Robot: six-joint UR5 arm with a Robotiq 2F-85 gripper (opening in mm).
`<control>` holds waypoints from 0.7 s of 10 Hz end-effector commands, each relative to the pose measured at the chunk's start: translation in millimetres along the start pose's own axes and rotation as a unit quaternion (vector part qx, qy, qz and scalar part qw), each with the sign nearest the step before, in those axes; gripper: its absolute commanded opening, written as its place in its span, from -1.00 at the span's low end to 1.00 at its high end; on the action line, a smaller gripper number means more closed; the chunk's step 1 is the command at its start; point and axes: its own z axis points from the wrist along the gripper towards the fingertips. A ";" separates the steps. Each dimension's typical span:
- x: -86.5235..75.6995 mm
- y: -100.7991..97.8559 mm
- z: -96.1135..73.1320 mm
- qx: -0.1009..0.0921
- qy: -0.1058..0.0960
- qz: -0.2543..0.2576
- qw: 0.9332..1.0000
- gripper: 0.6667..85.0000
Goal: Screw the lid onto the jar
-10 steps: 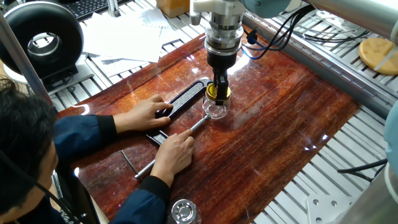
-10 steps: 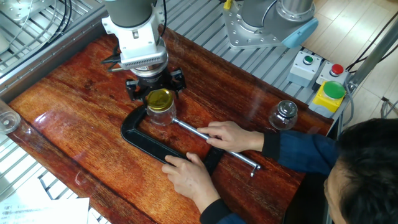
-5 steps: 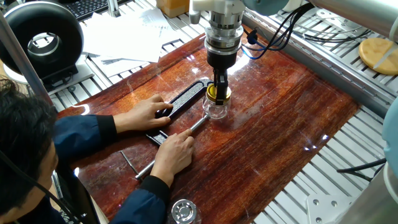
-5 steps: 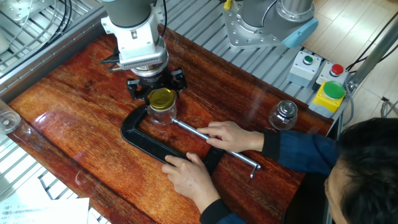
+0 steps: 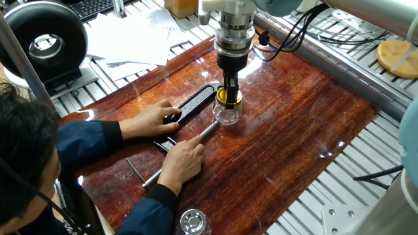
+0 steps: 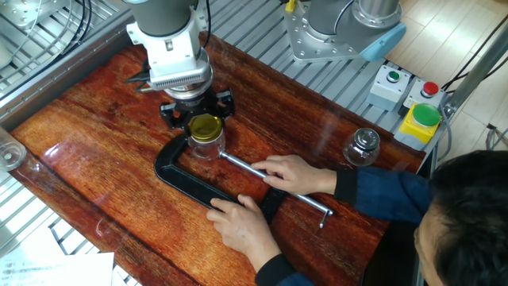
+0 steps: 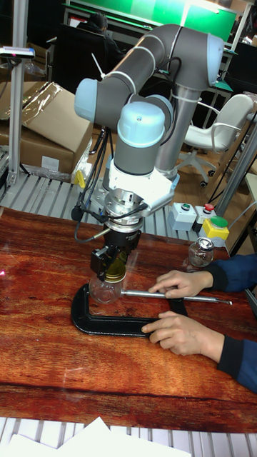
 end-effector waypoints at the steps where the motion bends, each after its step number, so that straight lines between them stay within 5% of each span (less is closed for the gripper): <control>1: 0.0 -2.5 -2.7 -0.002 -0.002 -0.001 1.000 0.50; 7: 3.4 -8.6 -5.5 0.006 0.010 0.003 1.000 0.50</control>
